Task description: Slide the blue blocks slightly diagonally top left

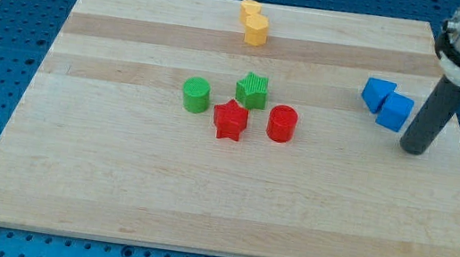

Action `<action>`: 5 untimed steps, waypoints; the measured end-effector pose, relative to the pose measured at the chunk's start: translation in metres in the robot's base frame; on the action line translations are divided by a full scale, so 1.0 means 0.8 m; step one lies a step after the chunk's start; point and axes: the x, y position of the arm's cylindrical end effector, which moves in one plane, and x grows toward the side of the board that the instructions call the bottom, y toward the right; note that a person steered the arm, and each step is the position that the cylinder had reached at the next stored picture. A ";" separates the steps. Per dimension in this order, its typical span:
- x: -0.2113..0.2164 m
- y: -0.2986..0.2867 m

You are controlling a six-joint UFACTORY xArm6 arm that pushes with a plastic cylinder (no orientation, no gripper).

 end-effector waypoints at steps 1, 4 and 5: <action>-0.017 0.002; -0.031 -0.007; -0.036 -0.019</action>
